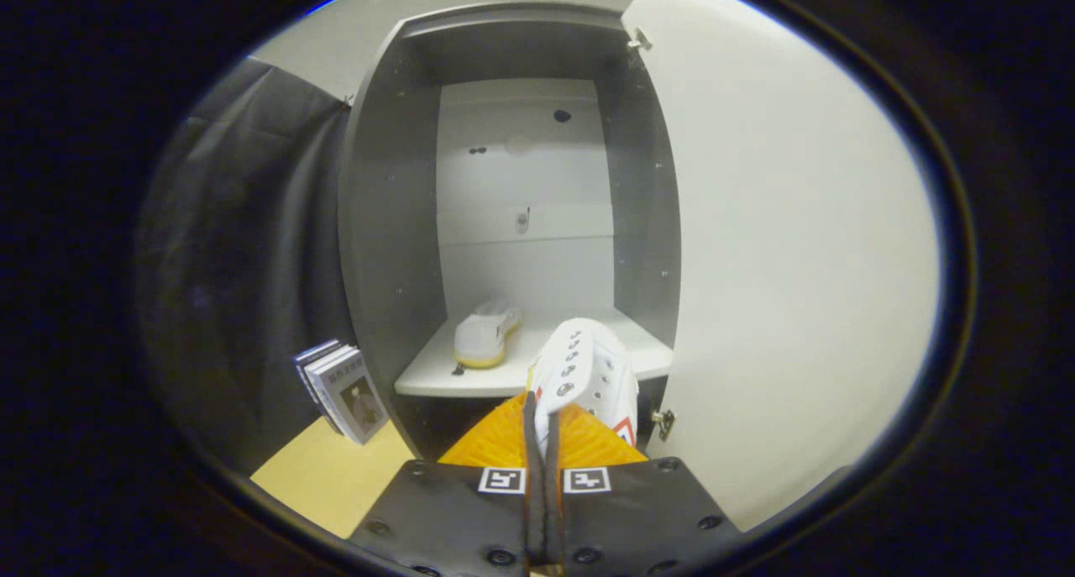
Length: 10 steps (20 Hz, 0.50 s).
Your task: Open the shoe cabinet door, grab the shoes and put them into the shoe cabinet, then close the shoe cabinet door.
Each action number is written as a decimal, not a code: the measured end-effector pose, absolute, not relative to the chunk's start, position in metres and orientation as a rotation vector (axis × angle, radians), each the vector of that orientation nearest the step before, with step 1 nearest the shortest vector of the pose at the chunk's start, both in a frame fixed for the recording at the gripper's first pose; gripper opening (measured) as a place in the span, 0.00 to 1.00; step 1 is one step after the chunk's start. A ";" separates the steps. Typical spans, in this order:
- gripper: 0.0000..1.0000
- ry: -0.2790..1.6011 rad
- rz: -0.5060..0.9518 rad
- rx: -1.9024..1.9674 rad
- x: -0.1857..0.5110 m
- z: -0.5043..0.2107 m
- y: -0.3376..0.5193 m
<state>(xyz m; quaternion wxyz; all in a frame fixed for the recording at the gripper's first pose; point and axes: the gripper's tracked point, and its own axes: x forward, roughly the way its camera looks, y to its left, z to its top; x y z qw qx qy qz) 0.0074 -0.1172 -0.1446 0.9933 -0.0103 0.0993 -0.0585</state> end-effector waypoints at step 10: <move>0.02 0.048 -0.049 -0.073 0.143 -0.076 -0.123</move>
